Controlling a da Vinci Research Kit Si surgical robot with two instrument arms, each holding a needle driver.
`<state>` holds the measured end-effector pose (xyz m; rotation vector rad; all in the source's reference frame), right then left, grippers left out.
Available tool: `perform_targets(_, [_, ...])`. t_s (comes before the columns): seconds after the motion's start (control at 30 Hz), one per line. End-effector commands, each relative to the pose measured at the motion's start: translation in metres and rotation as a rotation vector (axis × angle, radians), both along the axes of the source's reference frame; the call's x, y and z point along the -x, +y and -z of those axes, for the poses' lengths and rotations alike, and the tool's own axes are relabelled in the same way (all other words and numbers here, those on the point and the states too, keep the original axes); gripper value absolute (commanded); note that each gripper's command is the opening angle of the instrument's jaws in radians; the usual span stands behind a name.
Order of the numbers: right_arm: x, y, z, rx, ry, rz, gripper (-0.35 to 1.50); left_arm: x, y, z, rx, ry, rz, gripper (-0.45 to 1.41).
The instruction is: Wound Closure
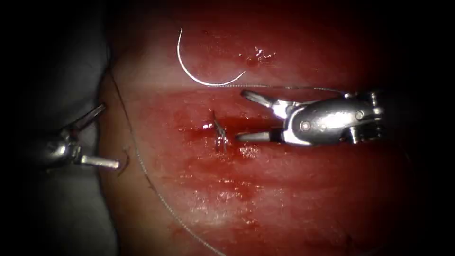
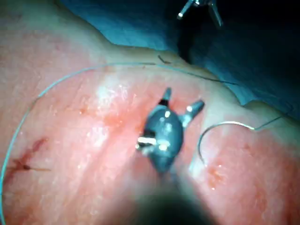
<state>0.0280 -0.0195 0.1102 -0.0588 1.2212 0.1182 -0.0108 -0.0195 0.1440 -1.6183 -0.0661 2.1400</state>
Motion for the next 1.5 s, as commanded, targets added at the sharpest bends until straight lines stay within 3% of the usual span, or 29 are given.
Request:
perform_targets(0.03, [0.0009,-0.0004,0.0000,-0.007,-0.020,-0.023,0.81,0.0017,-0.0002,-0.0004,-0.019,0.012,-0.005,0.79])
perform_targets(0.27, [0.0027,-0.0003,0.0010,-0.019,-0.025,0.008,0.81,0.0042,0.0002,-0.0004,-0.026,0.007,-0.049,0.79])
perform_targets(0.37, [0.0041,0.0004,0.0021,-0.033,-0.020,0.021,0.83,0.0053,0.0018,-0.0001,-0.029,0.045,-0.023,0.44])
perform_targets(0.43, [0.0044,0.0003,0.0025,-0.030,-0.018,0.026,0.83,0.0057,0.0024,0.0000,-0.043,0.066,-0.033,0.42])
perform_targets(0.57, [0.0047,0.0000,0.0030,-0.029,-0.026,0.041,0.83,0.0069,0.0028,0.0002,-0.026,0.121,-0.073,0.42])
perform_targets(0.83, [0.0048,0.0000,0.0031,-0.032,-0.029,0.076,0.83,0.0093,0.0017,0.0020,0.032,0.055,-0.176,0.52])
perform_targets(0.97, [0.0048,0.0007,0.0031,-0.034,-0.016,0.090,0.81,0.0103,0.0021,0.0031,0.063,0.066,-0.182,0.56])
perform_targets(1.03, [0.0047,0.0008,0.0031,-0.035,-0.012,0.090,0.81,0.0112,0.0026,0.0030,0.091,0.092,-0.171,0.66])
perform_targets(1.3, [0.0033,0.0004,0.0030,-0.037,0.021,0.106,0.79,0.0105,0.0010,0.0020,0.100,0.121,-0.204,0.51])
perform_targets(1.4, [0.0033,0.0004,0.0030,-0.038,0.018,0.111,0.78,0.0100,0.0007,0.0015,0.099,0.132,-0.224,0.69])
perform_targets(1.5, [0.0034,0.0003,0.0030,-0.038,0.018,0.113,0.78,0.0096,0.0006,0.0011,0.100,0.136,-0.234,0.73])
